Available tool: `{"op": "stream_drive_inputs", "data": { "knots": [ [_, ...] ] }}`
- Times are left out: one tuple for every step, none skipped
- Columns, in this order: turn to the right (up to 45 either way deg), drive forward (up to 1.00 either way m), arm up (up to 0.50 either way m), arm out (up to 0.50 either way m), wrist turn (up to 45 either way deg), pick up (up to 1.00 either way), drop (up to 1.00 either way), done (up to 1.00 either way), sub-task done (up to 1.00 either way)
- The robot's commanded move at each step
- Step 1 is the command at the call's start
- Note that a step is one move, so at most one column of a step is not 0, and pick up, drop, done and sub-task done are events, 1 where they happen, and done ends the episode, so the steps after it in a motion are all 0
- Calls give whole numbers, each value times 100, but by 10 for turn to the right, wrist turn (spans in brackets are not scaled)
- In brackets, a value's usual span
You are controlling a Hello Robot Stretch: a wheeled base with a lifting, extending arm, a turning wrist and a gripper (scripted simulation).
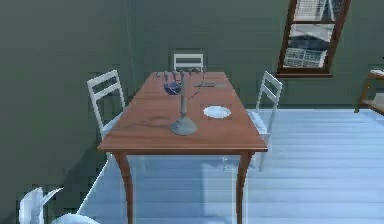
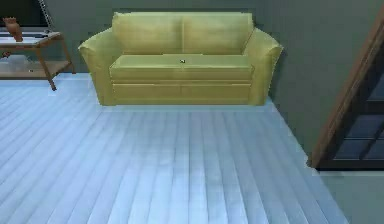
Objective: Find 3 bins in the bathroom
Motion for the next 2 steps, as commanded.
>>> {"op": "stream_drive_inputs", "data": {
  "knots": [
    [-450, 0, 0, 0, 0, 0, 0, 0, 0],
    [-450, 0, 0, 0, 0, 0, 0, 0, 0]
  ]
}}
